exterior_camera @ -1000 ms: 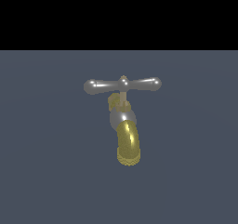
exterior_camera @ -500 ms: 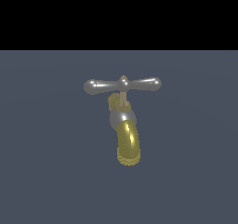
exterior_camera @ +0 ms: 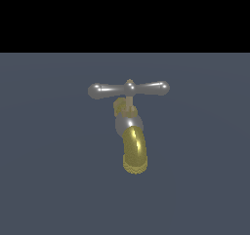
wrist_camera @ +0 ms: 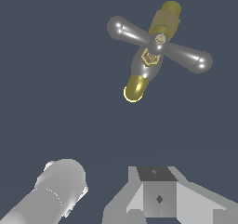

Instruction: Turn on the faucet by rotating a designated handle.

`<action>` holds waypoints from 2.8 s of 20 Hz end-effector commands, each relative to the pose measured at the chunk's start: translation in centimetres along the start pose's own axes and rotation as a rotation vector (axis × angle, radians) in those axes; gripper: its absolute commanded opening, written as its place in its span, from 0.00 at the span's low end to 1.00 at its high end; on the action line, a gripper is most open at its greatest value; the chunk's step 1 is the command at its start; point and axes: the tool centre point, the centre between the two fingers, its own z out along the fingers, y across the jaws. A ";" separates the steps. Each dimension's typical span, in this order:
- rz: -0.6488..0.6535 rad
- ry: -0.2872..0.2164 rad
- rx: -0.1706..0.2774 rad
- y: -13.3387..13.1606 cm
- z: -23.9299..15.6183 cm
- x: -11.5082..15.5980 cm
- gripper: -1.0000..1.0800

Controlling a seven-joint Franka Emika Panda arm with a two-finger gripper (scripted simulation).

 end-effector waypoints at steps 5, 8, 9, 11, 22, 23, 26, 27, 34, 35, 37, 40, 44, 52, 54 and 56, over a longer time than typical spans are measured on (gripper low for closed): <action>-0.160 -0.004 -0.007 2.0 2.5 0.1 0.00; -0.233 -0.006 -0.010 3.0 3.7 0.3 0.00; -0.258 -0.006 -0.011 3.3 4.0 0.4 0.00; -0.306 -0.008 -0.013 3.9 4.8 0.5 0.00; -0.571 -0.015 -0.025 7.2 8.9 2.0 0.00; -0.594 -0.016 -0.026 7.5 9.3 2.1 0.00; -0.664 -0.017 -0.030 8.2 10.3 2.7 0.00; -0.687 -0.018 -0.031 8.5 10.7 2.9 0.00; -0.840 -0.022 -0.038 10.0 13.0 4.4 0.00; -0.861 -0.022 -0.039 10.2 13.4 4.6 0.00; -0.902 -0.023 -0.040 10.6 14.0 5.0 0.00; -0.960 -0.024 -0.043 11.1 14.9 5.7 0.00; -1.025 -0.025 -0.045 11.5 15.8 6.5 0.00; -1.105 -0.024 -0.046 12.0 17.1 7.6 0.00; -1.116 -0.023 -0.045 12.1 17.2 7.7 0.00; -1.124 -0.023 -0.045 12.1 17.4 7.8 0.00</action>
